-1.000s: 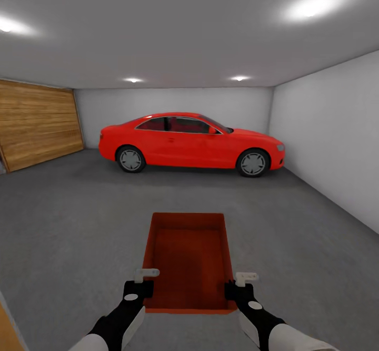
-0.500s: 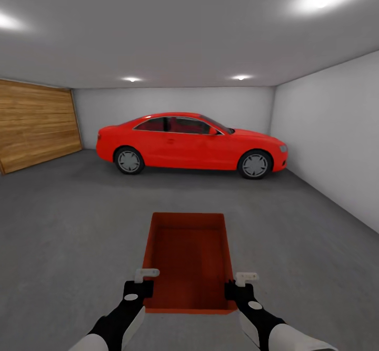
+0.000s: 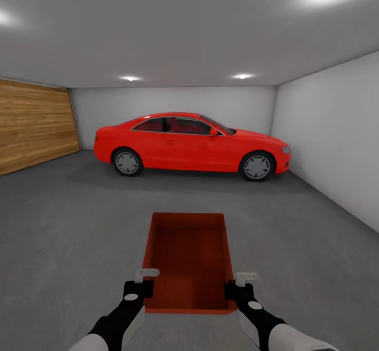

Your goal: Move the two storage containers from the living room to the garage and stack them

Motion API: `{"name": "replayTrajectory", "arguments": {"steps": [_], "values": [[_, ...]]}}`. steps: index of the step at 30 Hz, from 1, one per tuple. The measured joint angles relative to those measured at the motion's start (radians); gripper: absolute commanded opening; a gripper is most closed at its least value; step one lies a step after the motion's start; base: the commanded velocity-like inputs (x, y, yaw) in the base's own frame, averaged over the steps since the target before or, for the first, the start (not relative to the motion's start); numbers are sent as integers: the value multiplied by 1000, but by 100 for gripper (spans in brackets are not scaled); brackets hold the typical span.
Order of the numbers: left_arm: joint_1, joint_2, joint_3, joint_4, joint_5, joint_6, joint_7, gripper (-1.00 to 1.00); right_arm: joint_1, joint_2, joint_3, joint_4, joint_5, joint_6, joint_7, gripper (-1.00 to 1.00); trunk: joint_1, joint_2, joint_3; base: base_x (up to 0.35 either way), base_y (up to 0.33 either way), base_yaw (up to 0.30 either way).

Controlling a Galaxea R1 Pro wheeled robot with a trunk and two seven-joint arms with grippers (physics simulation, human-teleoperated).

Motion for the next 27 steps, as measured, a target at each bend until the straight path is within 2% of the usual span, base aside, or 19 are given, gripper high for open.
{"name": "replayTrajectory", "arguments": {"steps": [27], "values": [[0, 0, 0, 0, -1, 3, 0, -100, 0, 0, 1, 2, -2, 0, 0, -100, 0, 0, 0, 322, 0, 0]]}}
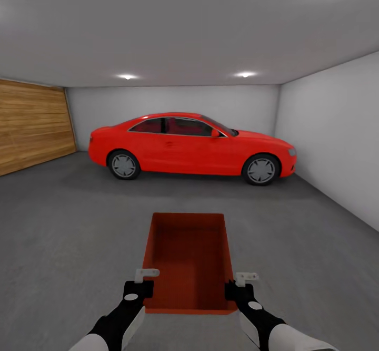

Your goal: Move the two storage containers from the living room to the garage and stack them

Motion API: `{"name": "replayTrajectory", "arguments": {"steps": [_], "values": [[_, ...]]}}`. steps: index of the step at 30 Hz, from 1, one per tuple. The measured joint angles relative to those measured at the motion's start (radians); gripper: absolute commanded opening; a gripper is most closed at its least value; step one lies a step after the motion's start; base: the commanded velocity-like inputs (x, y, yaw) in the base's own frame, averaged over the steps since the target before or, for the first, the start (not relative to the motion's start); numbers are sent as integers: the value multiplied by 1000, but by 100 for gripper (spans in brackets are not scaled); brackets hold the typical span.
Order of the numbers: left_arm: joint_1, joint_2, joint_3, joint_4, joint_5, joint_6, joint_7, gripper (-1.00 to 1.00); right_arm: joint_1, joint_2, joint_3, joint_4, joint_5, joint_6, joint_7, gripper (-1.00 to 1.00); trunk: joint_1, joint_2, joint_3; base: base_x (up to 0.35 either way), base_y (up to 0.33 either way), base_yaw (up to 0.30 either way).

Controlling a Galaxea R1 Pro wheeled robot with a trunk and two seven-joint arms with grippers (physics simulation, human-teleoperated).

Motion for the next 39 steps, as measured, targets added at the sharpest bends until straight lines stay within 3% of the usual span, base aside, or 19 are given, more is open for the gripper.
{"name": "replayTrajectory", "arguments": {"steps": [39], "values": [[0, 0, 0, 0, 0, 0, 0, -100, 0, 0, 0, 0, 0, 0, 0, -100, 0, 0, 0, 322, 0, 0]]}}
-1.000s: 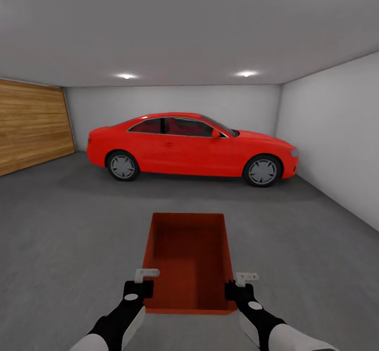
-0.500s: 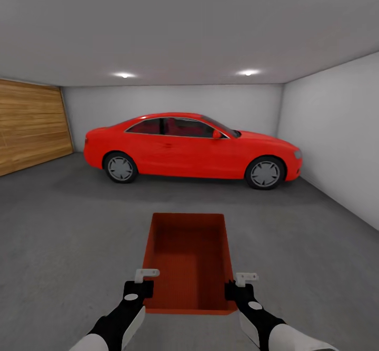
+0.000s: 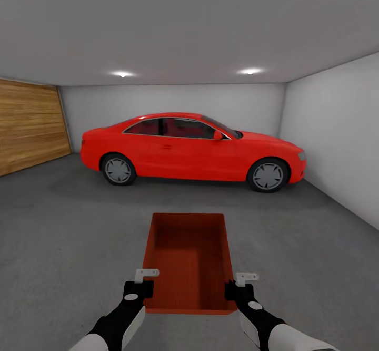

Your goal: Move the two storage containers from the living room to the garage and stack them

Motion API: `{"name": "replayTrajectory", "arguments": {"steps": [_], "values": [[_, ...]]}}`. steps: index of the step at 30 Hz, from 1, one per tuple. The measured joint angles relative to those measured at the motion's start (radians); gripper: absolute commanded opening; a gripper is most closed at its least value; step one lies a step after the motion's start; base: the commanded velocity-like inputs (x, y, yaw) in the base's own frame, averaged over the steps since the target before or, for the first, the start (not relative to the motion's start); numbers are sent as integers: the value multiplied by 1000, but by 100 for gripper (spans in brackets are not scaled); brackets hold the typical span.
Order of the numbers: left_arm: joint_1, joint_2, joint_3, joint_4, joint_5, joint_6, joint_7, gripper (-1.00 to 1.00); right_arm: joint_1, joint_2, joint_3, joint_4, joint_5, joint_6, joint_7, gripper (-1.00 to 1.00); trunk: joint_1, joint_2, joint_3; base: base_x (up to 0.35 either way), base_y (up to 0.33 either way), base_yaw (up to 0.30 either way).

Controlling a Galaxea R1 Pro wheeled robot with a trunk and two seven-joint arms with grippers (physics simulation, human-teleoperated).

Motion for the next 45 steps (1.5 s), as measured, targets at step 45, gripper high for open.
{"name": "replayTrajectory", "arguments": {"steps": [45], "values": [[0, 0, 1, 0, -1, 0, 0, -100, 0, 0, -1, 0, 2, 0, -1, -100, 0, 0, 0, 322, 0, -119]]}}
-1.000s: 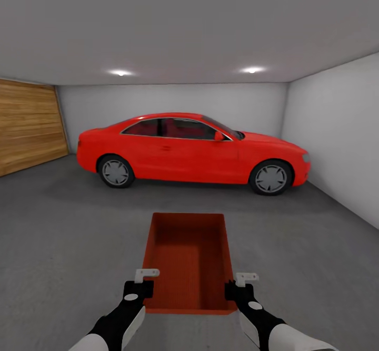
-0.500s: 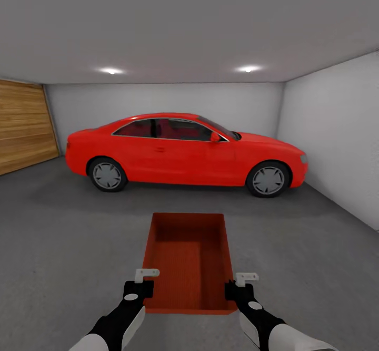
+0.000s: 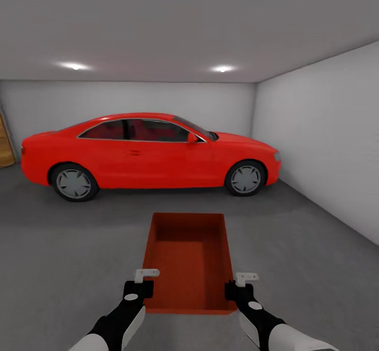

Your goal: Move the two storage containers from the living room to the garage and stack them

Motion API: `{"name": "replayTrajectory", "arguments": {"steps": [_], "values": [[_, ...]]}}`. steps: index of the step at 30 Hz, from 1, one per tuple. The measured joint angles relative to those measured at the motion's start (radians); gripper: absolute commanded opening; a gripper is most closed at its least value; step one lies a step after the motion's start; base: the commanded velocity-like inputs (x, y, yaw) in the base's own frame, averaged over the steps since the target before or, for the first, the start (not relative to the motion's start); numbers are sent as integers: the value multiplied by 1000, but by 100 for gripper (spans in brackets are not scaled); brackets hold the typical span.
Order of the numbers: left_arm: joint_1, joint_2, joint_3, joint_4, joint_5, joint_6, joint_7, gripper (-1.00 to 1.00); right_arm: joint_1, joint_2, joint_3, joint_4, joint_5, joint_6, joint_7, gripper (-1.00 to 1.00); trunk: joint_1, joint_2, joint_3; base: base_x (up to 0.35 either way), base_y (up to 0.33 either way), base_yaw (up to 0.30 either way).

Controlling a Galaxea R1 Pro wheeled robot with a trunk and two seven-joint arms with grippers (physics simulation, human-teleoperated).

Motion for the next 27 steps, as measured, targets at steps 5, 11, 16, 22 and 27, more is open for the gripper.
{"name": "replayTrajectory", "arguments": {"steps": [5, 11, 16, 22, 27], "values": [[0, 0, -1, 0, 1, 0, 0, -100, 0, 0, 0, 0, -1, 0, 1, -100, 0, 0, 0, 322, 0, -282], [0, 0, -1, 0, 0, 0, 0, -100, 0, 0, 0, 0, -1, 0, 1, -100, 0, 0, 0, 322, 0, -282], [0, 0, -1, 0, 1, 0, 0, -100, 0, 0, 0, 0, -1, 0, 1, -100, 0, 0, 0, 322, 0, -282], [0, 0, -1, 0, 0, 0, 0, -100, 0, 0, 0, 0, -1, 0, 1, -100, 0, 0, 0, 322, 0, -282], [0, 0, 0, 0, 0, 0, 0, -100, 0, 0, 0, 0, 0, 0, 0, -100, 0, 0, 0, 322, 0, -282]]}}
